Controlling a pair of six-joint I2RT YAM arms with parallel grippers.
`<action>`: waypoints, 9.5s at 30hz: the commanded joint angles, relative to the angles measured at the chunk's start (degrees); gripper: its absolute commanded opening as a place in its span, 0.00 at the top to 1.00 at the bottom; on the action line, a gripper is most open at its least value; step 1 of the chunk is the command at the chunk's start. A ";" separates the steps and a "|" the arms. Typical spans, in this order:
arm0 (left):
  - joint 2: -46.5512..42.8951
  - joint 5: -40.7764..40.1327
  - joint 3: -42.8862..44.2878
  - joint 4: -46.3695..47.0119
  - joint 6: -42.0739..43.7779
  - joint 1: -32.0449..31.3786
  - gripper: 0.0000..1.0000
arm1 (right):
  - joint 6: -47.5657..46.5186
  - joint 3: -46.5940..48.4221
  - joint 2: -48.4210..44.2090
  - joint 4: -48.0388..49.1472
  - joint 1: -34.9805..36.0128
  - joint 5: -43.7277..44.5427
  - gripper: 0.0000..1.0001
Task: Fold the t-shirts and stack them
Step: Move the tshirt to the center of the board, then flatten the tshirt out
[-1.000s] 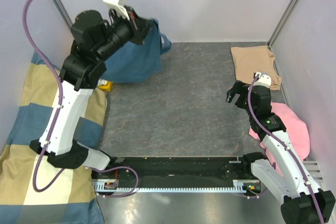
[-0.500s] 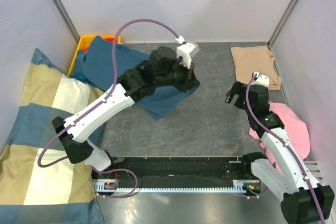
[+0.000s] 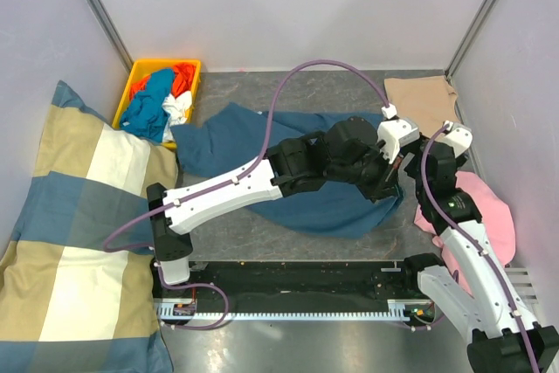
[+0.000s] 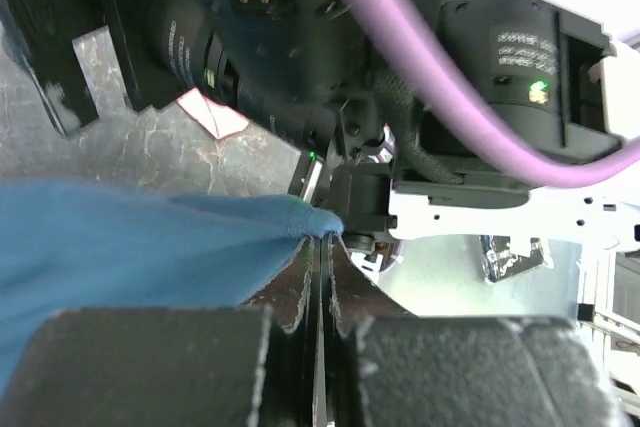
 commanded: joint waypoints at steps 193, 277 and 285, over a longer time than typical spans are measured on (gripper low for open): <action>-5.83 -16.35 -23.38 8.92 2.08 55.55 0.98 | 4.54 2.01 15.38 -10.06 10.07 -12.33 0.15; -32.92 -8.01 -34.70 -3.13 6.30 72.95 0.98 | -4.00 2.49 17.48 -5.89 13.76 -32.18 0.91; -28.16 -4.22 -39.28 1.80 3.57 72.87 0.98 | 3.32 -8.19 30.49 8.72 14.99 -42.20 0.79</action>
